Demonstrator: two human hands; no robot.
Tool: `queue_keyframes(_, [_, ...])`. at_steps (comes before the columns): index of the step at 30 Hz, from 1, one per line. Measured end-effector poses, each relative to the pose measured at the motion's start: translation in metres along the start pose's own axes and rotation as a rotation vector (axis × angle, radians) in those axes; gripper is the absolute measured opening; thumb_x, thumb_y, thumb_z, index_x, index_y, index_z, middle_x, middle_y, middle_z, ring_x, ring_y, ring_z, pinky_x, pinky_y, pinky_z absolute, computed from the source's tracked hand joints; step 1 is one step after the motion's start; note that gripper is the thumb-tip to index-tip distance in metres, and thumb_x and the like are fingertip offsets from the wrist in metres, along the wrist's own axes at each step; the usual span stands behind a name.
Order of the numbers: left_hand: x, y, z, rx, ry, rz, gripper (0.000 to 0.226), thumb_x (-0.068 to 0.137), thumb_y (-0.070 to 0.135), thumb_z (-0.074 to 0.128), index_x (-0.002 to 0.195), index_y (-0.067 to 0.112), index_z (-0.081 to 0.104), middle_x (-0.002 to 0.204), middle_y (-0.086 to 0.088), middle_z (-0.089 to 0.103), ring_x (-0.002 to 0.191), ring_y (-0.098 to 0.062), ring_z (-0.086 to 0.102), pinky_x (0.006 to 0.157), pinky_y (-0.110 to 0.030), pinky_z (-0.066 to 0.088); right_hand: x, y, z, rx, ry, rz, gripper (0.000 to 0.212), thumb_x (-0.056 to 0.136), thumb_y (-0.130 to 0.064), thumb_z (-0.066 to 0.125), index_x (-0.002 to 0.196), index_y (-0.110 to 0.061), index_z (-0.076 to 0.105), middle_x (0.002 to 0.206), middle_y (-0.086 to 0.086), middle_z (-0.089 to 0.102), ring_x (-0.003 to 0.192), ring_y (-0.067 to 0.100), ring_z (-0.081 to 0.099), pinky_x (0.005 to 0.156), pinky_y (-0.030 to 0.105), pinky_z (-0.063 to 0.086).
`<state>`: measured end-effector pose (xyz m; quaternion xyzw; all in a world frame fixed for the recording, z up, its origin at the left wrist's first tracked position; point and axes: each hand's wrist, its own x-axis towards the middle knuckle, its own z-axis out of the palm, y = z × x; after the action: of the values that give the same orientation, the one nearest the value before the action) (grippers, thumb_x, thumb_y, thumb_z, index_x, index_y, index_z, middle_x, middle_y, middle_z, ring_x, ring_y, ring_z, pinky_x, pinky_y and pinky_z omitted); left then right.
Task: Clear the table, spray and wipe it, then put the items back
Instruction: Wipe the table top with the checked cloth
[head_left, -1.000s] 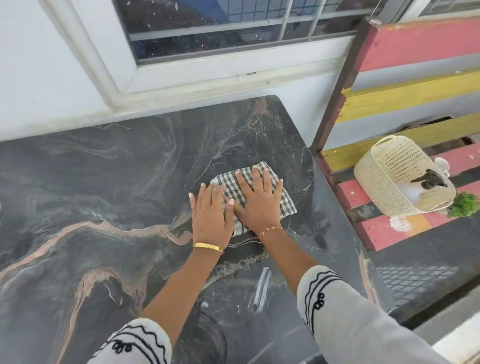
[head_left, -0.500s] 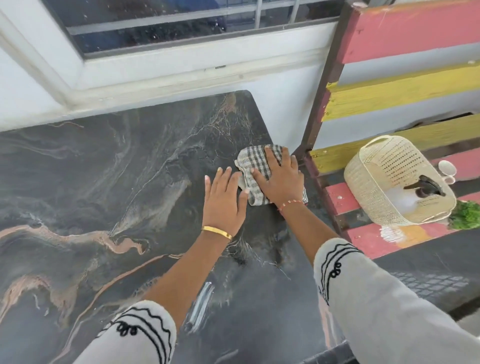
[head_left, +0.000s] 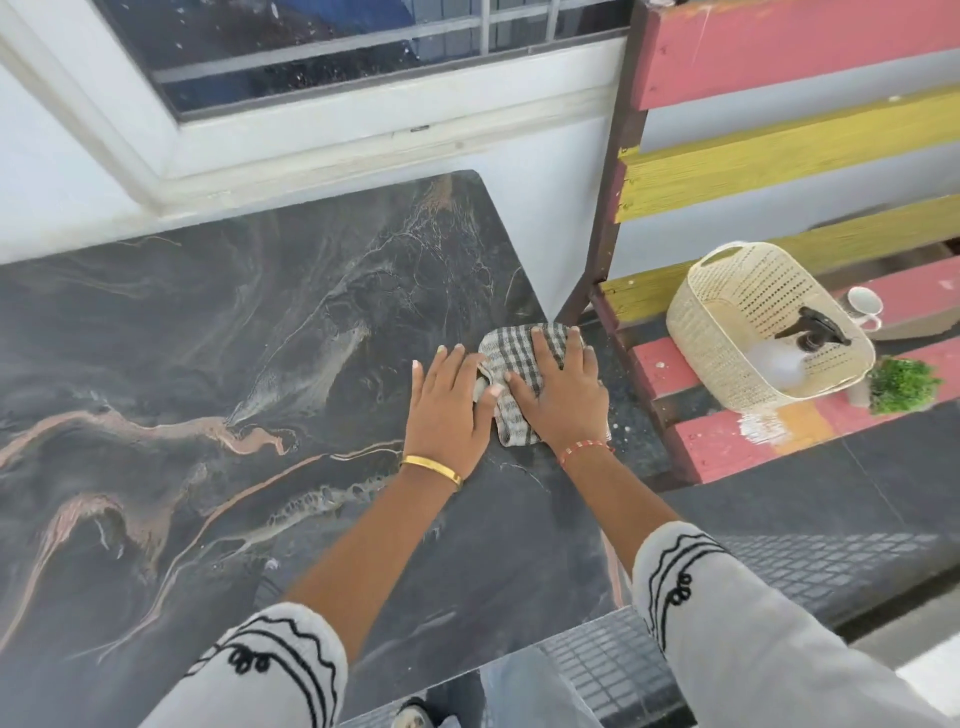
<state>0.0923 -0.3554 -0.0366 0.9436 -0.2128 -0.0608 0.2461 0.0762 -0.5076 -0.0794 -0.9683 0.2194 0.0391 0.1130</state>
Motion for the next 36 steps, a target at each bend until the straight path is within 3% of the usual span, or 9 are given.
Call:
queue_keyframes(12, [-0.118, -0.014, -0.005, 0.003, -0.073, 0.11, 0.072, 0.085, 0.053, 0.008, 0.14, 0.014, 0.035, 0.151, -0.008, 0.03, 0.144, -0.023, 0.016, 0.118, -0.039, -0.002, -0.135, 0.0, 0.015, -0.124, 0.022, 0.154, 0.056, 0.096, -0.048, 0.02, 0.149, -0.032, 0.015, 0.159, 0.007, 0.01, 0.145, 0.035, 0.006, 0.11, 0.065, 0.006])
queue_keyframes(18, [-0.157, -0.023, -0.019, 0.002, -0.044, 0.13, 0.08, 0.079, 0.054, 0.001, 0.14, 0.014, 0.033, 0.152, -0.008, 0.029, 0.145, -0.023, 0.015, 0.119, -0.039, 0.0, -0.214, -0.035, 0.026, -0.089, 0.01, 0.1, 0.052, 0.098, -0.04, 0.022, 0.148, -0.026, 0.025, 0.157, 0.006, 0.022, 0.144, 0.036, 0.016, 0.112, 0.061, 0.008])
queue_keyframes(21, [-0.171, -0.025, -0.028, -0.033, -0.006, 0.144, 0.077, 0.081, 0.054, 0.003, 0.14, 0.013, 0.034, 0.151, -0.009, 0.03, 0.144, -0.024, 0.017, 0.119, -0.04, 0.001, -0.224, -0.053, 0.006, -0.008, -0.019, 0.079, 0.045, 0.1, -0.034, 0.027, 0.141, -0.018, 0.039, 0.149, 0.008, 0.038, 0.138, 0.033, 0.032, 0.108, 0.047, 0.03])
queue_keyframes(23, [-0.18, -0.028, -0.036, -0.049, 0.02, 0.155, 0.077, 0.082, 0.054, 0.005, 0.139, 0.013, 0.035, 0.15, -0.01, 0.031, 0.144, -0.025, 0.018, 0.119, -0.04, 0.0, -0.218, -0.06, -0.016, 0.136, -0.026, 0.119, 0.039, 0.101, -0.033, 0.027, 0.117, -0.01, 0.054, 0.122, 0.013, 0.06, 0.115, 0.033, 0.054, 0.084, 0.037, 0.041])
queue_keyframes(25, [-0.184, -0.033, -0.045, -0.058, 0.05, 0.138, 0.078, 0.081, 0.055, 0.004, 0.139, 0.013, 0.035, 0.15, -0.009, 0.031, 0.144, -0.024, 0.017, 0.118, -0.038, -0.001, -0.202, -0.063, -0.034, 0.485, -0.072, 0.203, 0.043, 0.101, -0.035, 0.028, 0.092, -0.004, 0.055, 0.101, 0.021, 0.063, 0.093, 0.032, 0.058, 0.077, 0.037, 0.041])
queue_keyframes(28, [-0.187, -0.041, -0.058, -0.087, 0.119, 0.094, 0.077, 0.082, 0.055, 0.006, 0.139, 0.013, 0.035, 0.149, -0.009, 0.033, 0.143, -0.024, 0.019, 0.118, -0.039, -0.001, -0.19, -0.067, -0.05, 1.322, -0.276, 0.297, 0.052, 0.096, -0.044, 0.039, 0.102, 0.001, 0.064, 0.108, 0.024, 0.066, 0.095, 0.029, 0.063, 0.092, 0.047, 0.05])
queue_keyframes(30, [-0.188, -0.045, -0.065, -0.102, 0.143, 0.069, 0.077, 0.082, 0.055, 0.006, 0.139, 0.013, 0.035, 0.149, -0.008, 0.033, 0.143, -0.023, 0.02, 0.118, -0.04, 0.001, -0.189, -0.064, -0.054, 1.577, -0.35, 0.331, 0.035, 0.098, -0.03, 0.041, 0.099, -0.006, 0.066, 0.095, 0.01, 0.072, 0.085, 0.022, 0.069, 0.082, 0.036, 0.056])
queue_keyframes(33, [-0.192, -0.053, -0.071, -0.112, 0.174, 0.043, 0.078, 0.082, 0.056, 0.006, 0.138, 0.012, 0.037, 0.148, -0.009, 0.035, 0.143, -0.024, 0.021, 0.118, -0.041, 0.001, -0.177, -0.049, -0.05, 1.131, -0.147, 0.428, 0.035, 0.094, -0.008, 0.04, 0.063, -0.009, 0.055, 0.061, 0.004, 0.055, 0.058, 0.018, 0.051, 0.06, 0.027, 0.042])
queue_keyframes(36, [-0.196, -0.062, -0.069, -0.108, 0.173, -0.004, 0.08, 0.081, 0.057, 0.005, 0.138, 0.012, 0.037, 0.148, -0.008, 0.035, 0.143, -0.023, 0.02, 0.118, -0.039, 0.0, -0.169, -0.033, -0.041, 0.692, 0.135, 0.492, 0.029, 0.096, -0.019, 0.044, 0.08, 0.0, 0.061, 0.08, 0.008, 0.058, 0.08, 0.023, 0.055, 0.076, 0.033, 0.043])
